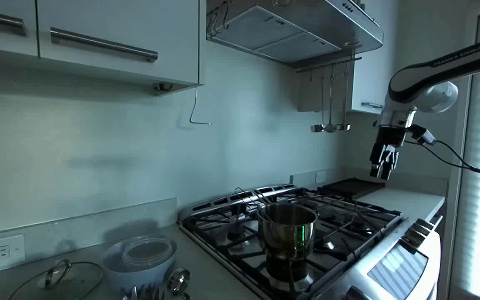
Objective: Remove the silver object from the pot and hang it on the hooks on the top left
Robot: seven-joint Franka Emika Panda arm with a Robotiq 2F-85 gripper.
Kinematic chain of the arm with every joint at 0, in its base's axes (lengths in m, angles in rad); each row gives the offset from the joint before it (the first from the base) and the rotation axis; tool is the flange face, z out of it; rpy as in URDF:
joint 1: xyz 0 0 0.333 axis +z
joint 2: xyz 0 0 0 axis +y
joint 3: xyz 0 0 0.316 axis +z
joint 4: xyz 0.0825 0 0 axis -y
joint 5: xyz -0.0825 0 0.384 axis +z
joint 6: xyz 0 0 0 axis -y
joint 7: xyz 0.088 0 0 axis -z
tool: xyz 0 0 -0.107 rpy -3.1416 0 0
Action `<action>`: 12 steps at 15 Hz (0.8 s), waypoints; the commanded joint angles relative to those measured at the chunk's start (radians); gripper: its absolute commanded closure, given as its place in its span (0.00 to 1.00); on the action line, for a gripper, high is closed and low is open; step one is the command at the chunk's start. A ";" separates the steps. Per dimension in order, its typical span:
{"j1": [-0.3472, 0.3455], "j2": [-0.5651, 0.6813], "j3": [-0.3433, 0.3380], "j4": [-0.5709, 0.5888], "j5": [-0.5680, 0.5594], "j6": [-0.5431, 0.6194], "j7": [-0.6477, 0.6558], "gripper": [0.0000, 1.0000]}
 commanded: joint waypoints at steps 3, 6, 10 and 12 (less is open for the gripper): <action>-0.023 0.002 0.019 0.002 0.008 -0.003 -0.007 0.00; -0.006 0.015 0.024 0.013 0.022 0.028 -0.042 0.00; 0.064 0.041 0.052 0.041 0.136 0.162 -0.172 0.00; 0.109 0.055 0.067 0.046 0.220 0.216 -0.237 0.00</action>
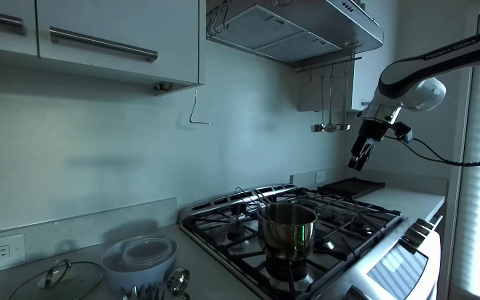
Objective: Remove the silver object from the pot and hang it on the hooks on the top left
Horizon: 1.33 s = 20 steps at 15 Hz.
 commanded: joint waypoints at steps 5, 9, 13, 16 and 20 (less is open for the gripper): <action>0.151 0.081 0.056 0.011 0.292 0.136 -0.319 0.00; 0.175 0.147 0.102 0.029 0.408 0.100 -0.516 0.00; 0.161 0.218 0.155 0.044 0.481 0.080 -0.641 0.00; 0.136 0.209 0.190 0.028 0.468 0.107 -0.622 0.00; 0.132 0.229 0.193 0.043 0.471 0.104 -0.636 0.00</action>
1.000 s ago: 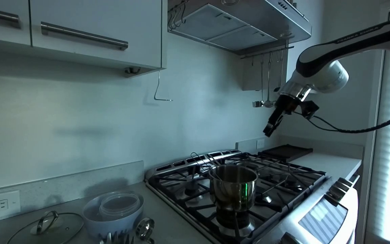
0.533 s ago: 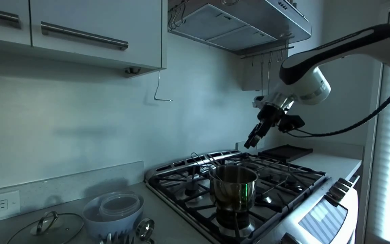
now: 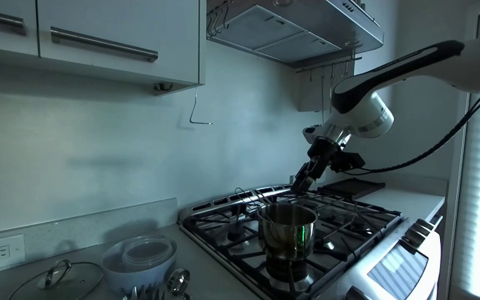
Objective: Remove the silver object from the pot and hang it on the hooks on the top left
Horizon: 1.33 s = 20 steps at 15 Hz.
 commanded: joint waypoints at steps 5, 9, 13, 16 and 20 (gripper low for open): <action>-0.042 0.025 0.072 0.001 0.023 0.024 0.000 0.00; -0.041 0.049 0.104 -0.009 0.021 0.070 0.008 0.00; -0.038 0.093 0.135 -0.016 0.003 0.159 0.015 0.00; -0.035 0.133 0.153 -0.012 0.015 0.235 0.004 0.00; -0.036 0.164 0.175 -0.008 -0.001 0.300 0.017 0.00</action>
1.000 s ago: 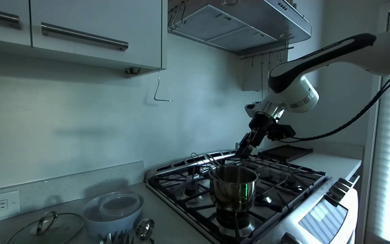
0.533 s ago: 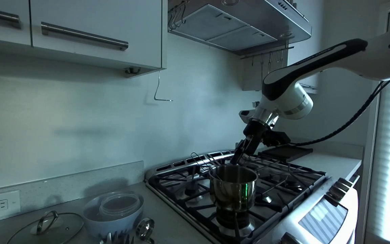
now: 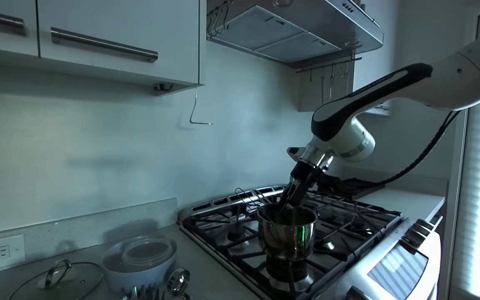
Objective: Remove the silver object from the pot and hang it on the hooks on the top left
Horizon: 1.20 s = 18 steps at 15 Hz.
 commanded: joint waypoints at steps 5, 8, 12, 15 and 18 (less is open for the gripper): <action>-0.008 0.039 0.039 0.001 0.025 0.087 -0.010 0.50; -0.009 0.044 0.045 -0.001 0.028 0.103 -0.011 0.74; -0.010 0.050 0.049 0.000 0.036 0.112 -0.015 0.42; -0.008 0.057 0.053 0.004 0.053 0.117 -0.021 0.29; -0.009 0.065 0.058 0.006 0.067 0.128 -0.026 0.58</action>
